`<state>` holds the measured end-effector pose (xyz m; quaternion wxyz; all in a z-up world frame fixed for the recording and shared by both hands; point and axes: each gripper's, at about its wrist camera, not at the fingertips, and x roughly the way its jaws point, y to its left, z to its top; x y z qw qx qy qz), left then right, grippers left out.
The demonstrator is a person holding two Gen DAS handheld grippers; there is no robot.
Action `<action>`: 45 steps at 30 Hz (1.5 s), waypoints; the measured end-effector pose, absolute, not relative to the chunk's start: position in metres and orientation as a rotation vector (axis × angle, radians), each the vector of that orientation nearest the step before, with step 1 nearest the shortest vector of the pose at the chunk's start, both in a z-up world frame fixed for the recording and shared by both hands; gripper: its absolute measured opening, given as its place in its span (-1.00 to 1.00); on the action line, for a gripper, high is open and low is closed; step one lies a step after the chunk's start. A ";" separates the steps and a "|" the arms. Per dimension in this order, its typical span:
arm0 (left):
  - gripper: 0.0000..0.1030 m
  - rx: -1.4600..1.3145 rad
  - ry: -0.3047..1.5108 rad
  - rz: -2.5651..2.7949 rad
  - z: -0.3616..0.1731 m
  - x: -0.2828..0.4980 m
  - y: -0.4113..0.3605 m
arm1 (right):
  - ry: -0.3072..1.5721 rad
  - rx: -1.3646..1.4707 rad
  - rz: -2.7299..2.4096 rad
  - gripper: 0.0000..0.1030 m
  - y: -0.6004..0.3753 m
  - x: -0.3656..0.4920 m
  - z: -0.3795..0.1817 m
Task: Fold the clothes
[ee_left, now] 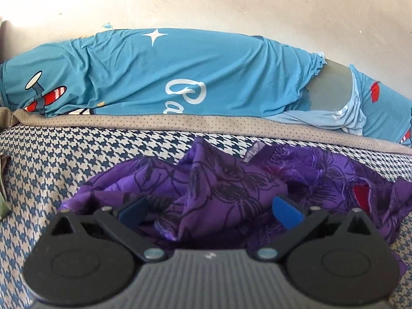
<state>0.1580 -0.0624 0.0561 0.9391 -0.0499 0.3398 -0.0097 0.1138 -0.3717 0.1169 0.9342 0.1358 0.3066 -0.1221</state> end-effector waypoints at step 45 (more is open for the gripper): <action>-0.76 -0.053 0.580 0.414 0.097 0.134 0.020 | 0.695 0.211 -0.078 0.47 -0.313 0.133 0.104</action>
